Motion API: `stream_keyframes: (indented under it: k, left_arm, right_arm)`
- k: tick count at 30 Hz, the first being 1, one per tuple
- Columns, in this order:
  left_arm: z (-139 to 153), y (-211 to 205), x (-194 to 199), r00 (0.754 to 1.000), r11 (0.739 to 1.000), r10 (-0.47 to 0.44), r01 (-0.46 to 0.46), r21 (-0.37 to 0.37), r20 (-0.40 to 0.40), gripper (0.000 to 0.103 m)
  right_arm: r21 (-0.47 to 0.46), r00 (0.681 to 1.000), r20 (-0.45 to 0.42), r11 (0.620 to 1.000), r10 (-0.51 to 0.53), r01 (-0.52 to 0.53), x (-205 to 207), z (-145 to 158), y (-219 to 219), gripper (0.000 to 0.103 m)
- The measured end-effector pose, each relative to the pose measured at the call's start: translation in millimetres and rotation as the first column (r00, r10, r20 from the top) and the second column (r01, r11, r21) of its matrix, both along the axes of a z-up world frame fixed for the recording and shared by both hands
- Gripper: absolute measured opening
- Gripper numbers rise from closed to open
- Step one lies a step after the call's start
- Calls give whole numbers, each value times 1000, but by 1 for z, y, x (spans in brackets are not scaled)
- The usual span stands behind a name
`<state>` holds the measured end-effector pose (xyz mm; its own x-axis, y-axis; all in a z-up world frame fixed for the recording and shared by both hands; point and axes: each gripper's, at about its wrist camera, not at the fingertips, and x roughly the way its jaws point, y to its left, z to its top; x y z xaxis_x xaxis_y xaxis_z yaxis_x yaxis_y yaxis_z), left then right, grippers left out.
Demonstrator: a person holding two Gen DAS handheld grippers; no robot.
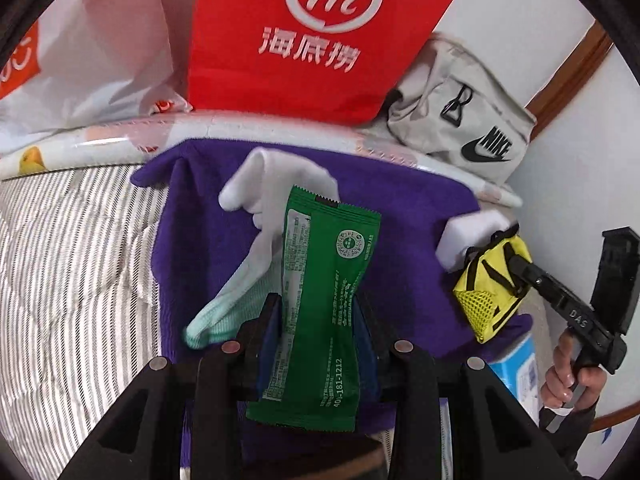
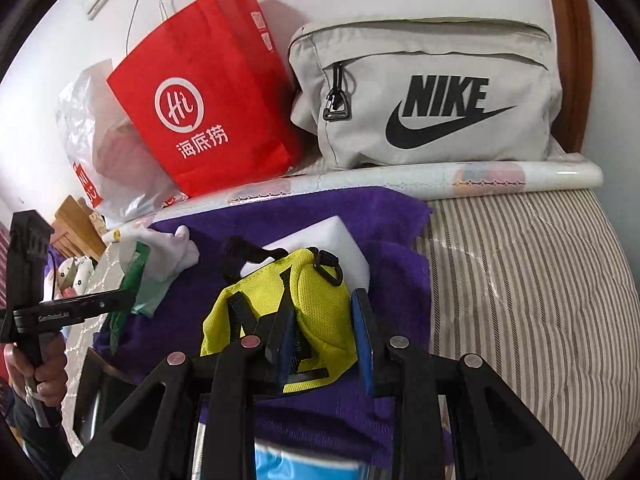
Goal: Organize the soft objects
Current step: 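Carry the green packet and yellow pouch onto the purple towel and open both grippers, then grasp the orange-print packet with the right gripper while the left returns over the bed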
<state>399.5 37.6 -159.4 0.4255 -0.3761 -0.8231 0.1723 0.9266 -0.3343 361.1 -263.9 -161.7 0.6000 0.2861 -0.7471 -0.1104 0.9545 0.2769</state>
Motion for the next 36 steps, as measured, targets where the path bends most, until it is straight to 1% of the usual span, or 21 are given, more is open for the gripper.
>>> stream_keyframes:
  k: [4, 6, 10, 12, 14, 16, 17, 18, 20, 24, 27, 32, 36]
  left_arm:
    - [-10, -3, 5, 1000, 999, 14, -14, 42, -12, 34]
    - [-12, -3, 7, 1000, 999, 11, -11, 50, -10, 34]
    - [-16, -2, 8, 1000, 999, 2, 0, 49, -26, 34]
    - [-17, -2, 9, 999, 999, -1, 3, 51, -43, 37]
    - [-20, -2, 8, 997, 998, -2, 6, 57, -71, 40]
    - [-21, -2, 6, 996, 998, -7, 13, 61, -83, 41]
    - [-20, -2, 4, 997, 998, -9, 14, 63, -82, 43]
    - [-19, -2, 2, 996, 998, -11, 16, 63, -84, 47]
    - [-16, -2, -3, 995, 998, -19, 25, 61, -93, 51]
    - [-6, -1, -15, 997, 997, -16, 22, 73, -78, 51]
    - [5, 1, -28, 998, 998, -16, 19, 60, -58, 51]
    - [27, 5, -60, 1000, 999, -16, 17, 52, -3, 51]
    - [44, 13, -96, 999, 999, 7, -10, 51, 53, 51]
  right_arm:
    - [20, 999, -33, 1000, 13, -12, 7, -8, 0, 27]
    - [22, 999, -41, 1000, 16, -15, 9, -9, -1, 27]
    - [-28, 999, -44, 999, 20, -22, 11, -9, 3, 28]
    - [-52, 998, -53, 998, 23, -25, 12, -10, 7, 31]
    - [-64, 998, -61, 998, 22, -26, 13, -11, 7, 31]
    - [-61, 998, -59, 998, 23, -26, 12, -10, 6, 36]
    - [-59, 998, -57, 998, 22, -25, 12, -10, 5, 41]
    - [-60, 998, -54, 998, 19, -22, 10, -8, 5, 48]
    - [-63, 999, -44, 998, 21, -24, 7, -5, 5, 54]
    - [-84, 1000, -21, 996, 23, -24, -4, 5, 6, 54]
    - [-74, 1000, -13, 997, 23, -23, -15, 14, 5, 55]
    - [-92, 999, 28, 995, 32, -29, -47, 37, 10, 55]
    - [-110, 998, 53, 994, 29, -23, -79, 51, 14, 55]
